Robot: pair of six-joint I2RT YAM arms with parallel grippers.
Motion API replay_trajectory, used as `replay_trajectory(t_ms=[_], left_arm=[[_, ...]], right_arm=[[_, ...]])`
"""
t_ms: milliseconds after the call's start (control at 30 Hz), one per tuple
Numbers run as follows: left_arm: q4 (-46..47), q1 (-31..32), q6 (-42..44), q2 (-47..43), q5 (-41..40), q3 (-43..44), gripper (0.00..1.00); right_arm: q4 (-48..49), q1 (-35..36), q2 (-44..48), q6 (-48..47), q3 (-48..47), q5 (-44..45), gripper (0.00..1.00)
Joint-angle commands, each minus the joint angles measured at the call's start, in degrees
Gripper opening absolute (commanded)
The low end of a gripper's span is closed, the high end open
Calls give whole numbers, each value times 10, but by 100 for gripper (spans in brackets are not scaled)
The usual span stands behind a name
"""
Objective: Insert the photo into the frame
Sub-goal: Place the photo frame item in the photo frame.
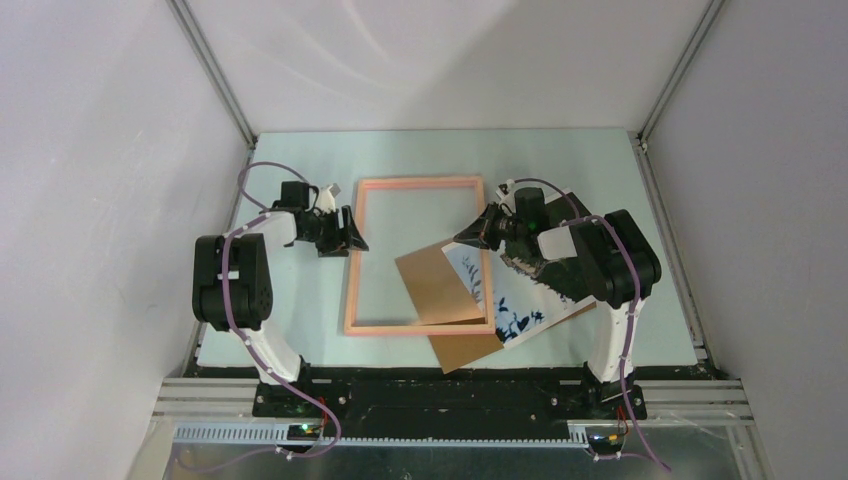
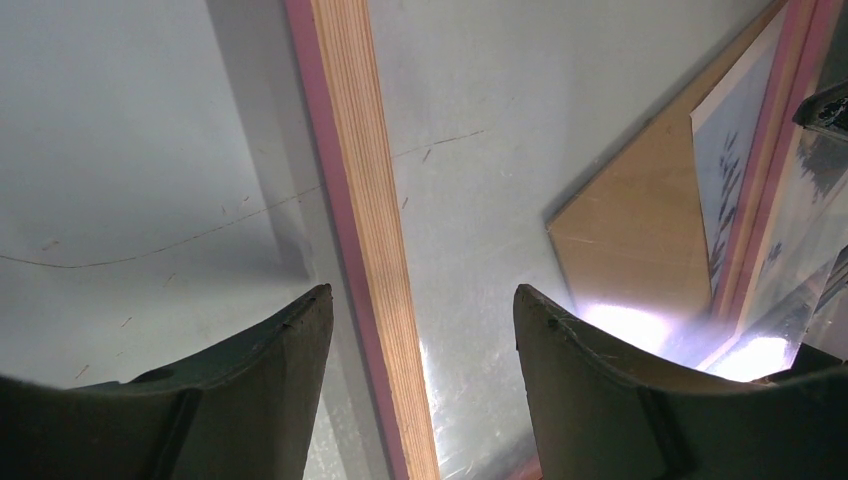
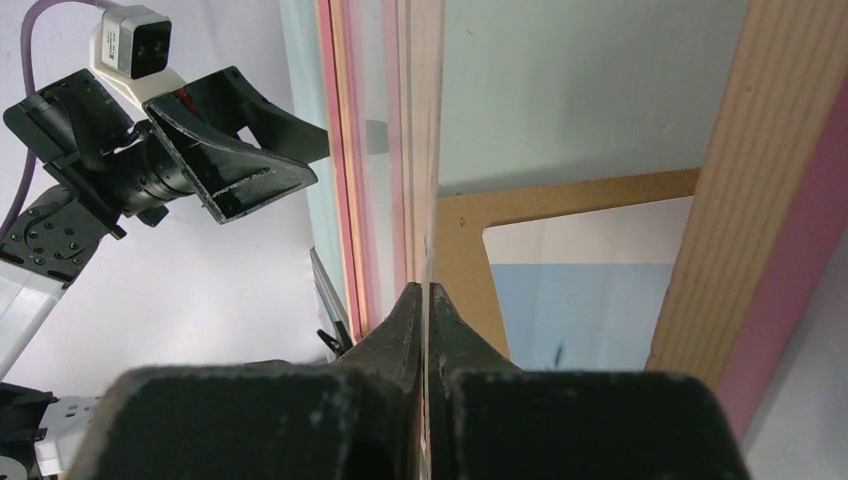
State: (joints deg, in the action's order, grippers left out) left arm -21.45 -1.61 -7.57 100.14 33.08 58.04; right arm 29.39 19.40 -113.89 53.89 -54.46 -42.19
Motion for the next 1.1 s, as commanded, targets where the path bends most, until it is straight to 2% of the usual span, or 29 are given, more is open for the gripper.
replay_trajectory(t_ms=[0, 1067], left_arm=[[15, 6, 2, -8, -4, -3, 71], [14, 7, 6, -17, -8, -8, 71]], right_arm=[[11, 6, 24, -12, -21, -2, 0], [-7, 11, 3, -58, -44, 10, 0]])
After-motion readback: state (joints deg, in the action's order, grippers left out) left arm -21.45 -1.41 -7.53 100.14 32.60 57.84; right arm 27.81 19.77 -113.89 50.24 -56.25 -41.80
